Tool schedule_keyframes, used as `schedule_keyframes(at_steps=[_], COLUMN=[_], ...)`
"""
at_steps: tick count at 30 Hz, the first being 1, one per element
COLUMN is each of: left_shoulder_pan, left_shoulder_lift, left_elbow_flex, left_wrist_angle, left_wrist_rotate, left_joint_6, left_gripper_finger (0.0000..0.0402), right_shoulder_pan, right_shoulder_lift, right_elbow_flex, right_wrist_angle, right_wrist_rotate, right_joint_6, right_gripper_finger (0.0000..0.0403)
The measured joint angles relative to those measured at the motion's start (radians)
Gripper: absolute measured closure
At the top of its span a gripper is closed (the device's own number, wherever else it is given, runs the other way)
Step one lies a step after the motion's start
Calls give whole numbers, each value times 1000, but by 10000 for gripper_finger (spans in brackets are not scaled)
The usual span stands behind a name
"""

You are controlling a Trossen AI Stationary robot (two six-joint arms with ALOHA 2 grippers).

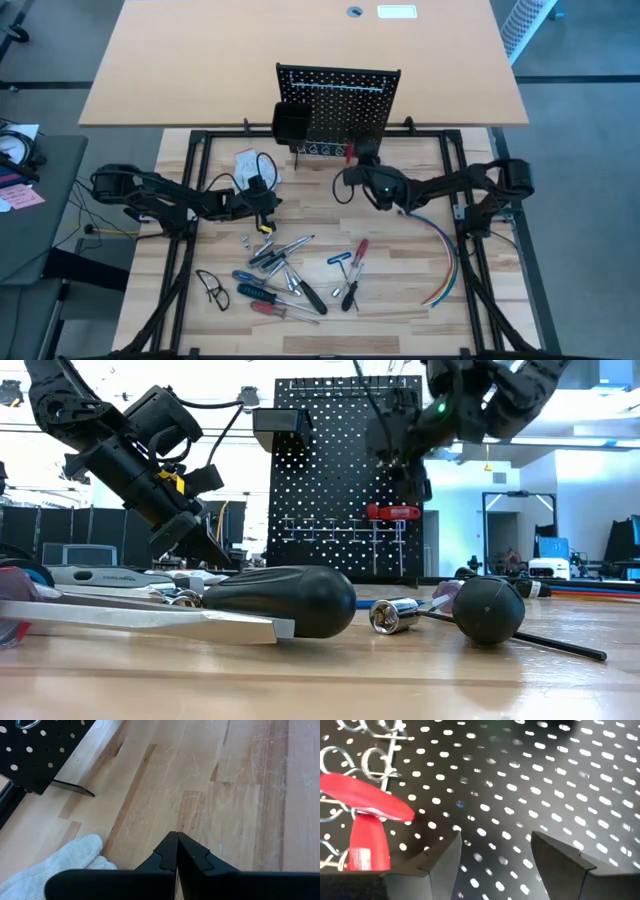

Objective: Hang tools onto peg board
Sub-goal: Hang the red transparent screwdriver on the pegboard

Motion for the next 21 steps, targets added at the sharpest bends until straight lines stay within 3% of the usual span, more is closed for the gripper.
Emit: schedule_keyframes(at_steps=[4,7,13,15,17,21], left_shoulder_pan=[0,0,0,0,-6,-63], left_shoulder_lift=[0,0,0,0,0,0], left_elbow_flex=[0,0,0,0,0,16], left_wrist_angle=[-2,-1,0,2,10,40], left_wrist_rotate=[3,6,7,7,23,125], left_joint_6=[-4,-5,-7,-13,-12,26], left_gripper_finger=[401,401,401,402,401,402], right_shoulder_pan=[73,132,217,239,249,240], right_shoulder_lift=[-72,-156,-323,-361,-388,-374], right_elbow_flex=[-20,-84,-271,-310,-329,-341], right_wrist_angle=[-9,-45,-346,-479,-549,-479], right_wrist_rotate=[118,131,48,-86,-298,-739], right_joint_6=[148,338,1093,1359,1555,1709], right_gripper_finger=[154,154,154,154,154,154])
